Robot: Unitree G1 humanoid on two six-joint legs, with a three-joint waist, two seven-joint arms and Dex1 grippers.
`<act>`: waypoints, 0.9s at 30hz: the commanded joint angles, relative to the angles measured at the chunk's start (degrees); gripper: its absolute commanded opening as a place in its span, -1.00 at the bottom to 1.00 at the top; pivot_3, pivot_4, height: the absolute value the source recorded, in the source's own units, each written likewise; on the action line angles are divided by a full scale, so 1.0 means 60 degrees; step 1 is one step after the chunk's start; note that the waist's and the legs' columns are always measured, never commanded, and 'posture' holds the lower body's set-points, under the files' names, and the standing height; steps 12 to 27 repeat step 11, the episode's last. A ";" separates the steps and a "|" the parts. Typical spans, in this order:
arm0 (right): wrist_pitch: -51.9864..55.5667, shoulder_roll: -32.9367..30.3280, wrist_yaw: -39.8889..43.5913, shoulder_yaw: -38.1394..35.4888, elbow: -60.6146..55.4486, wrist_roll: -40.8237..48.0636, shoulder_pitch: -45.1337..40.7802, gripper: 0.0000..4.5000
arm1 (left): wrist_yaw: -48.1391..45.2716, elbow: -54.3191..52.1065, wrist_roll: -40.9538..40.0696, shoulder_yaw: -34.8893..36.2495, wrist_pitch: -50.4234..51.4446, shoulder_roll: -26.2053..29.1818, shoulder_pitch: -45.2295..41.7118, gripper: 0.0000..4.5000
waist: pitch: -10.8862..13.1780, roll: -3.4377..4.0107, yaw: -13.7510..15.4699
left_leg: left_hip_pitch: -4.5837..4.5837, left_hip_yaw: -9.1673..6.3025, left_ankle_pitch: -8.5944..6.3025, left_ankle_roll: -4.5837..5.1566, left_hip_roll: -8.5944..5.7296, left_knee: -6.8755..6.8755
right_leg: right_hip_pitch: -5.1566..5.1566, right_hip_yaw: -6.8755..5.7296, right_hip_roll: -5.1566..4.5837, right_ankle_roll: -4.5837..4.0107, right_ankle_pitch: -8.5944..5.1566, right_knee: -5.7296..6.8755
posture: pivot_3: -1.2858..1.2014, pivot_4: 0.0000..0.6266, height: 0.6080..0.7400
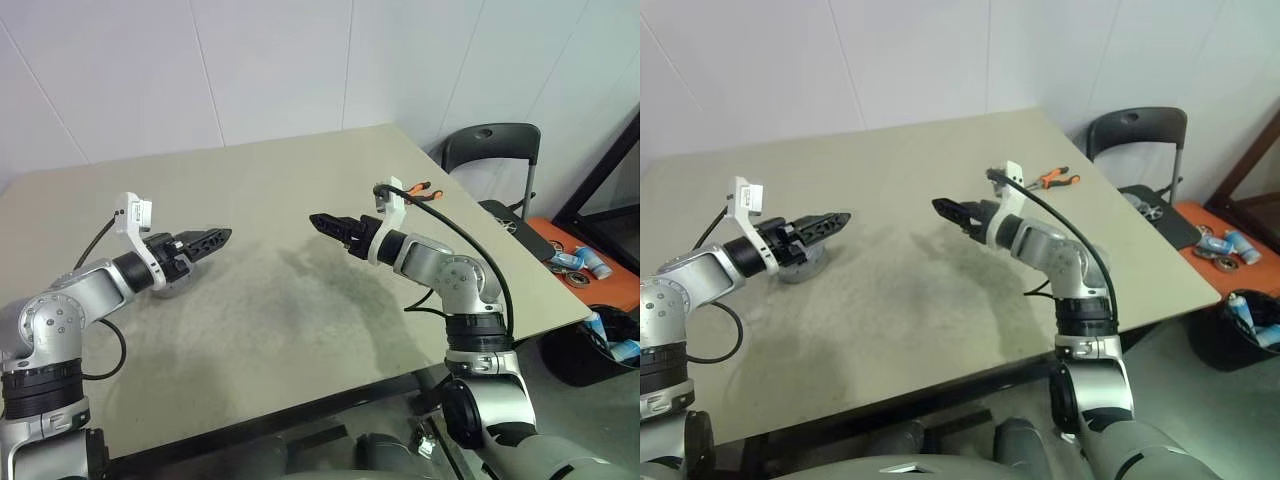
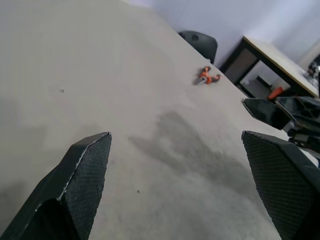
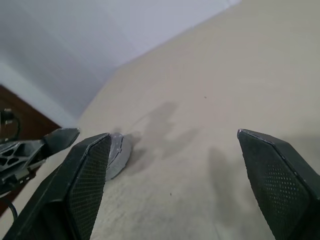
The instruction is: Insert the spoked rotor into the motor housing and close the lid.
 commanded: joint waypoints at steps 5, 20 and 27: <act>-0.1288 -0.0379 0.0830 0.0480 0.0269 -0.0929 -0.0338 0.87 | 0.0439 -0.1058 -0.0295 0.0990 -0.0437 -0.0127 0.0633 0.96 | -0.0001 -0.0001 -0.0046 | 0.0002 0.0002 0.0001 -0.0003 0.0000 -0.0004 | 0.0000 0.0003 -0.0001 0.0002 0.0001 0.0001 | 0.03 -1.00 1.00; -0.1467 -0.1468 0.1490 0.0351 0.0882 -0.1366 -0.0563 0.87 | 0.0345 -0.1543 -0.0396 0.1210 -0.0776 -0.0328 0.1493 0.96 | -0.0001 -0.0001 0.0020 | 0.0007 0.0002 0.0000 -0.0006 0.0000 0.0001 | 0.0005 0.0004 -0.0012 -0.0020 -0.0011 0.0000 | 0.03 -1.00 1.00; -0.1467 -0.1468 0.1490 0.0351 0.0882 -0.1366 -0.0563 0.87 | 0.0345 -0.1543 -0.0396 0.1210 -0.0776 -0.0328 0.1493 0.96 | -0.0001 -0.0001 0.0020 | 0.0007 0.0002 0.0000 -0.0006 0.0000 0.0001 | 0.0005 0.0004 -0.0012 -0.0020 -0.0011 0.0000 | 0.03 -1.00 1.00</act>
